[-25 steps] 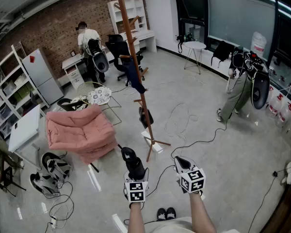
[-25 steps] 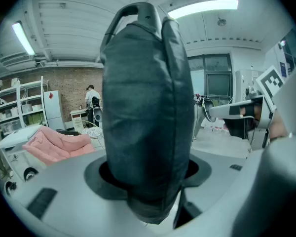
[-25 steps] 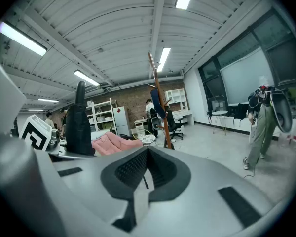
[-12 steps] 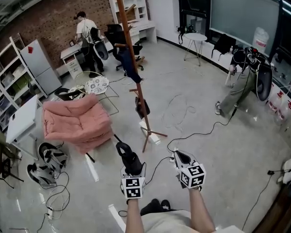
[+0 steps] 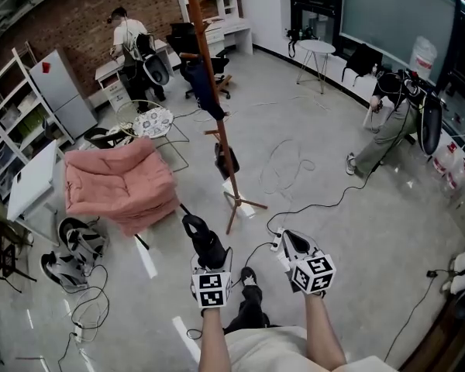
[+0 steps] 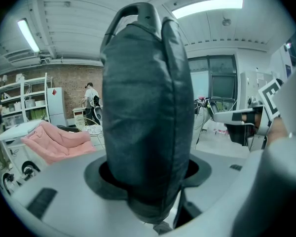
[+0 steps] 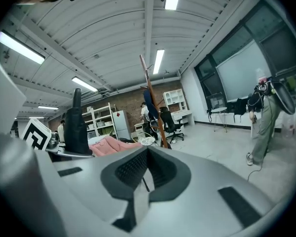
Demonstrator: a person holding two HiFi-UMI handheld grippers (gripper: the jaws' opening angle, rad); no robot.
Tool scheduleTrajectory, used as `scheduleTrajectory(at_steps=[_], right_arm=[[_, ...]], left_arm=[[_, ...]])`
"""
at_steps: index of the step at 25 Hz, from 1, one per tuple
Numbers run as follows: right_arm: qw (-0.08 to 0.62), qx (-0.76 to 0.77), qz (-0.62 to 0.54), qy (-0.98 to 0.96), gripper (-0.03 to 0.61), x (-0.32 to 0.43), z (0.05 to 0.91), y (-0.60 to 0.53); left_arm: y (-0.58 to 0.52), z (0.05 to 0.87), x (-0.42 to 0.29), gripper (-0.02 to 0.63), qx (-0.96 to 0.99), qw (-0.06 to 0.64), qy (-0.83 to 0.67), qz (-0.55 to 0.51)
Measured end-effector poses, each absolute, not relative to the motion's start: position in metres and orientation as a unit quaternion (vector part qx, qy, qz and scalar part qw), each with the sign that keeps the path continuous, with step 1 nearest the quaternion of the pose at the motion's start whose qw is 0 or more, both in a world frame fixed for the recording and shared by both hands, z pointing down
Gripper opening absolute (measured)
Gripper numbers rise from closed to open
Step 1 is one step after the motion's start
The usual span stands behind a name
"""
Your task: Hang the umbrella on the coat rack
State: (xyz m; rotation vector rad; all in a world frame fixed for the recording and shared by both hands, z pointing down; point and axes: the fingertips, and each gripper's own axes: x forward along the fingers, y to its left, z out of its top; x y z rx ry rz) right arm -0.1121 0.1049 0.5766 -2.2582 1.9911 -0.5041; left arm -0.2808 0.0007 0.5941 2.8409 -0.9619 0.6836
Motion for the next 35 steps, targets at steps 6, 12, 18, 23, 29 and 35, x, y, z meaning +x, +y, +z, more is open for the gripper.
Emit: scheduleTrajectory(at_steps=[6,12,18,23,29,35], right_arm=[[0.040,-0.738,-0.165,0.654,0.003,-0.095,0.581,0.080],[0.025,-0.734,-0.154,0.662,0.003,-0.068,0.580,0.056],[0.022,-0.741,-0.157,0.653,0.003,-0.039,0.577,0.028],[0.020,-0.741,-0.168,0.650,0.003,-0.016,0.579,-0.005],[0.027,-0.745,-0.182,0.642,0.003,0.013,0.580,-0.051],[0.025,-0.741,-0.189,0.643,0.003,0.040,0.583,-0.100]], left_arm=[[-0.025,0.599,-0.260,0.267,0.924,0.032,-0.308,0.223],[-0.058,0.600,-0.227,0.266,0.926,0.038,-0.305,0.218],[-0.089,0.604,-0.199,0.267,0.926,0.042,-0.296,0.229],[-0.118,0.606,-0.173,0.267,0.926,0.046,-0.291,0.238],[-0.162,0.606,-0.152,0.267,0.920,0.049,-0.294,0.253],[-0.207,0.604,-0.127,0.267,0.918,0.056,-0.300,0.251]])
